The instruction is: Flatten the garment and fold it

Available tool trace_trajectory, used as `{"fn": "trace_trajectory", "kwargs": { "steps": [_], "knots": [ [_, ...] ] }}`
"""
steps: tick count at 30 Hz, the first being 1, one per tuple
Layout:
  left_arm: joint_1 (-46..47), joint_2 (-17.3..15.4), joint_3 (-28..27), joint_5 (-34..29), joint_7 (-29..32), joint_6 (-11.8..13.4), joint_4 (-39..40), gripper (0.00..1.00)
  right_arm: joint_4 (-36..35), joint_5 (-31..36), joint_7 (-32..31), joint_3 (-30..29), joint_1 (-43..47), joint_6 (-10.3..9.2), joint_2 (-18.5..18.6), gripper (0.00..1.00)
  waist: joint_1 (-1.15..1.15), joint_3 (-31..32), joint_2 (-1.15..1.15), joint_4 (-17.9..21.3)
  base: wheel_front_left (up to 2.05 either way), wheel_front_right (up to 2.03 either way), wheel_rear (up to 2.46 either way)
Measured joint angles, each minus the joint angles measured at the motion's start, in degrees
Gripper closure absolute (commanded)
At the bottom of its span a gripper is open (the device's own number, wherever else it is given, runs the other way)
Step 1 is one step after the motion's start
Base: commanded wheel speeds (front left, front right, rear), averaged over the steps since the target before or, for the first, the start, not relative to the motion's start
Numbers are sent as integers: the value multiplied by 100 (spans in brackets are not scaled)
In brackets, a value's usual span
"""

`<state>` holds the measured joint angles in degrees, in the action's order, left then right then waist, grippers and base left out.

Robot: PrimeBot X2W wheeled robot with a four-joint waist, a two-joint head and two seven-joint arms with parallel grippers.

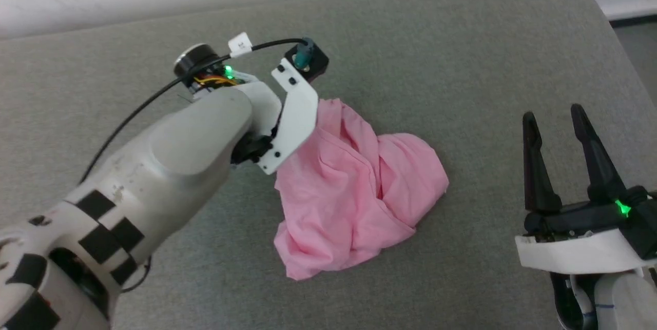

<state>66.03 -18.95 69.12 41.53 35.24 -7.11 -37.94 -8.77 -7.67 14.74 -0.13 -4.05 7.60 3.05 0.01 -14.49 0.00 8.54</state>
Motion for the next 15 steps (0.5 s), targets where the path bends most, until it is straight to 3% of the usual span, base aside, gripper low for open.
{"fn": "trace_trajectory", "kwargs": {
  "steps": [6,10,11,12,15],
  "knots": [
    [137,-316,381,533,944,0,171,0,3,-90,0,33,-187,0,0,0,0,-352,0,243,0,0,0],
    [29,-446,325,253,1441,4,603,0,23,-108,0,31,-190,0,1,0,-1,-524,0,370,0,0,0],
    [5,-490,301,244,1461,4,688,56,29,-108,0,27,-190,0,0,0,-2,-553,0,389,0,0,0],
    [-14,-537,280,244,1457,9,769,100,38,-108,0,20,-189,0,1,0,-1,-572,0,400,0,0,0],
    [-104,-641,287,268,1301,8,1039,100,52,-102,0,16,-187,0,0,0,-1,-563,0,373,0,0,0]
  ]
}}
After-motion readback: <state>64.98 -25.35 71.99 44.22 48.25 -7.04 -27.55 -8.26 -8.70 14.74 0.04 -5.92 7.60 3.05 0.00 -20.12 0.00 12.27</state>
